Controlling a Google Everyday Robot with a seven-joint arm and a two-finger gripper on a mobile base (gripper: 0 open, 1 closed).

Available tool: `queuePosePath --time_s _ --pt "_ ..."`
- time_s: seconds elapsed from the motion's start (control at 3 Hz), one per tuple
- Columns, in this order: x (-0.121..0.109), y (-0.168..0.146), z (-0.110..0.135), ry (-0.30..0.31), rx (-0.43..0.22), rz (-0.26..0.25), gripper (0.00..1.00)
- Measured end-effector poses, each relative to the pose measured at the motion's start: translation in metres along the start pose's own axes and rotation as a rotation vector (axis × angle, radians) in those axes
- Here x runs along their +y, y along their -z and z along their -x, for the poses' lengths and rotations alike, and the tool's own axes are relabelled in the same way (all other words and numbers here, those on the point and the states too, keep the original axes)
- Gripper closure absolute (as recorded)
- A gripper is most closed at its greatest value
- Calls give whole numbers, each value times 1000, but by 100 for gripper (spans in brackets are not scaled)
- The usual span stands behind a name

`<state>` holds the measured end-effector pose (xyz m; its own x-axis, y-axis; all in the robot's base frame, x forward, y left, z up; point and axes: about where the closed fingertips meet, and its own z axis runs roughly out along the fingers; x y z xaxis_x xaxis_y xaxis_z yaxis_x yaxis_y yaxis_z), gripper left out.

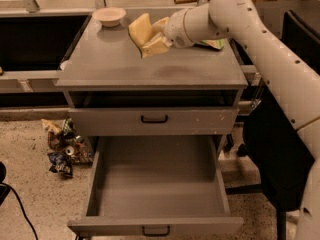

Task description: Pick sponge from middle drawer and place on counter

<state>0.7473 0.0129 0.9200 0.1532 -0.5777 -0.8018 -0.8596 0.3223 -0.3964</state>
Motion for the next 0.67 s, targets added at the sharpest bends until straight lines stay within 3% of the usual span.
queuePosePath --time_s 0.67 --pt "-2 -14 -9 -29 20 18 11"
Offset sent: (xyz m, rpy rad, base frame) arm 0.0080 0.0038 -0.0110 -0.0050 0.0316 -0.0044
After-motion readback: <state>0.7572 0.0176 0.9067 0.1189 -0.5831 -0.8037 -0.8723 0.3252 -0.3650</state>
